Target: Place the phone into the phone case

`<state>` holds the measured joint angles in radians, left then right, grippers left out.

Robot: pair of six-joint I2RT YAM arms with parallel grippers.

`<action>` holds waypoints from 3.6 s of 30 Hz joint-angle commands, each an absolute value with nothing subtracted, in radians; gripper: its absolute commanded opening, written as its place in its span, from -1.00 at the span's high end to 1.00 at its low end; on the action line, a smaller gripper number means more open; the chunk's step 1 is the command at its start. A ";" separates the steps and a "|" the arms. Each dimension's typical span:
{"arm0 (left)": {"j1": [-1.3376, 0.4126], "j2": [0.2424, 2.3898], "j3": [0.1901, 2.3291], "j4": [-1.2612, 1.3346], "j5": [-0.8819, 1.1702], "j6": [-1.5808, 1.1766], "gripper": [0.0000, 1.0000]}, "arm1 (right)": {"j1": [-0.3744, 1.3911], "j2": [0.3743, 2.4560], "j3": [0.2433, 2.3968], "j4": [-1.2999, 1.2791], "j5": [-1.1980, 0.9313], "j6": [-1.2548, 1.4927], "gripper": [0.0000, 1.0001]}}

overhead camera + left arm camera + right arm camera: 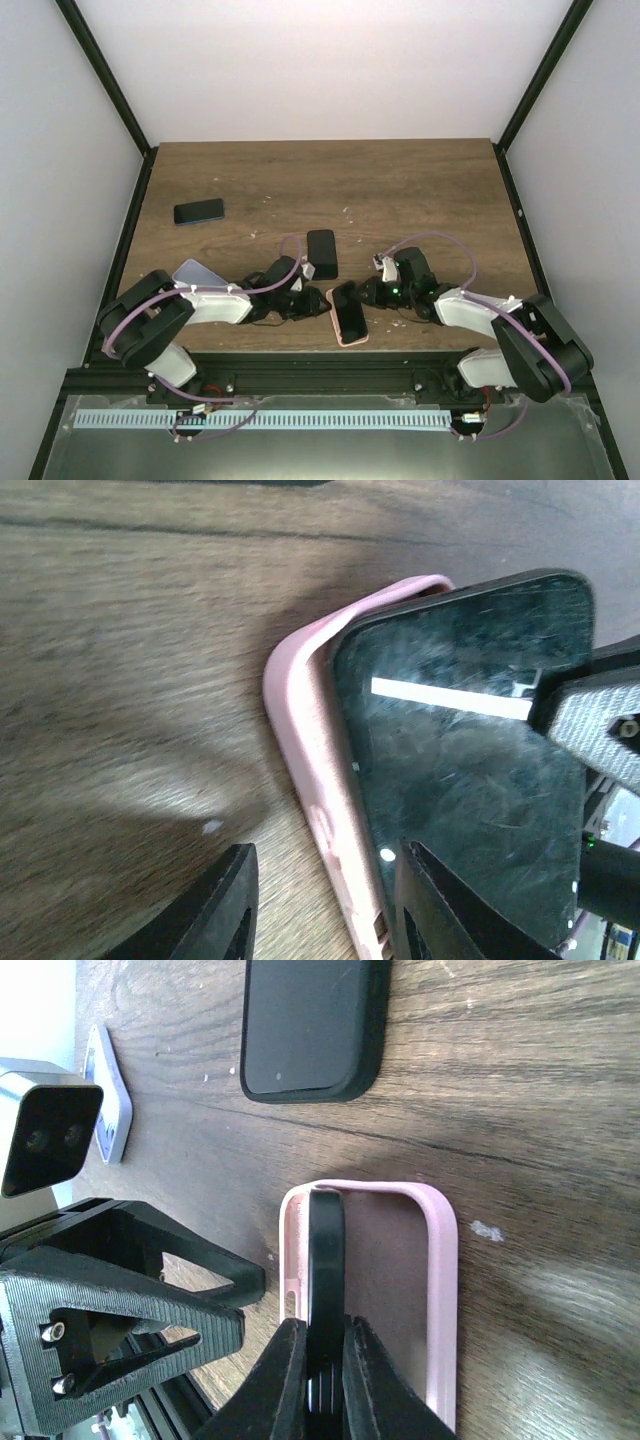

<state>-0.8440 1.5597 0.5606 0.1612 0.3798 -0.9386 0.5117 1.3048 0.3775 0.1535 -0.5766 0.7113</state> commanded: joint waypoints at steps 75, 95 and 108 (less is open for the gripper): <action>-0.841 1.651 0.594 0.276 0.447 -0.938 0.35 | 0.602 1.271 0.421 -0.050 -0.422 0.671 0.59; -0.850 1.632 0.582 0.287 0.448 -0.964 0.45 | 0.787 1.353 0.398 0.116 -0.345 0.881 0.83; -0.846 1.475 0.536 0.073 0.370 -0.978 0.32 | 0.785 1.028 0.341 -0.079 -0.211 0.880 -0.21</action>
